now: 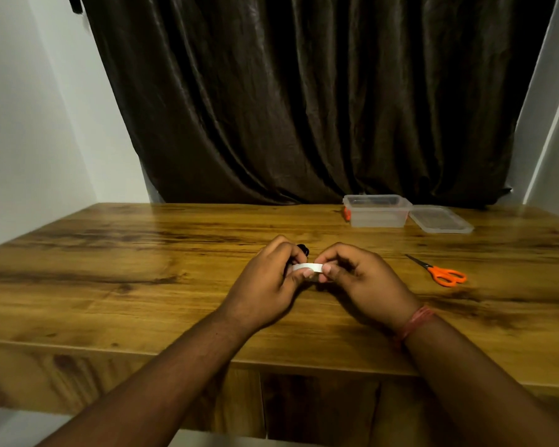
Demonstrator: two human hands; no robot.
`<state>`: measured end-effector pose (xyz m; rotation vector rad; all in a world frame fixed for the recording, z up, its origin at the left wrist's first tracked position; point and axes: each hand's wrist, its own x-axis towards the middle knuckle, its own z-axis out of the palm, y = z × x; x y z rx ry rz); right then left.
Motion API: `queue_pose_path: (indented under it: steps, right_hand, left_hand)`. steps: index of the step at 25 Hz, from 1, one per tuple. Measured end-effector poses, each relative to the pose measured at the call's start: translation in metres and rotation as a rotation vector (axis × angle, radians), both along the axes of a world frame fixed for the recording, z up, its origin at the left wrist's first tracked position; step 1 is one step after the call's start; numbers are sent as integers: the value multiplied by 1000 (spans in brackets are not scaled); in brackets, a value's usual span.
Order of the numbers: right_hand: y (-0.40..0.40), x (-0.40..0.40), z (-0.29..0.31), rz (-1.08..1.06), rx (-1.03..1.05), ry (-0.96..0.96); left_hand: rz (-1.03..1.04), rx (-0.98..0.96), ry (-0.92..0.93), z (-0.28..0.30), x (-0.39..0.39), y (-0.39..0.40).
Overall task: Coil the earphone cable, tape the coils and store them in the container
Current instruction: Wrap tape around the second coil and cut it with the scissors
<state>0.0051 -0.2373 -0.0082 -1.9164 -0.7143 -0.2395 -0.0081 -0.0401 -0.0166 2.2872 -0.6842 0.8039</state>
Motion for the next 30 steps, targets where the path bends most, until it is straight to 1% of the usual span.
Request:
queue_pose_path:
  steps: [3,7,12,14,18,21,26,28,30]
  right_hand:
    - [0,-1,1,8,-11,-41]
    - [-1,1,0,-74,-93,-204]
    - [0,1,1,-162,-194,-424]
    - [2,1,1,-191,-234,-486]
    - [5,1,0,-185,-309,-572]
    - [6,2,-1,-186,-334,-599]
    - [8,-1,0,-186,-337,-578]
    - [8,-1,1,-191,-293,-533]
    - [7,-1,1,-197,-197,-444]
  left_hand:
    - [-15,-43,2,0,0,0]
    - [24,-108,-23,0,0,1]
    - [88,-69,-3,0,1,0]
    - [105,-59,2,0,1,-1]
    - [150,-32,7,-1,1,-2]
    - [154,-28,12,0,0,-2]
    - [169,-17,27,2,-2,-3]
    - [182,-33,35,2,-1,-3]
    - [207,-88,51,3,1,-1]
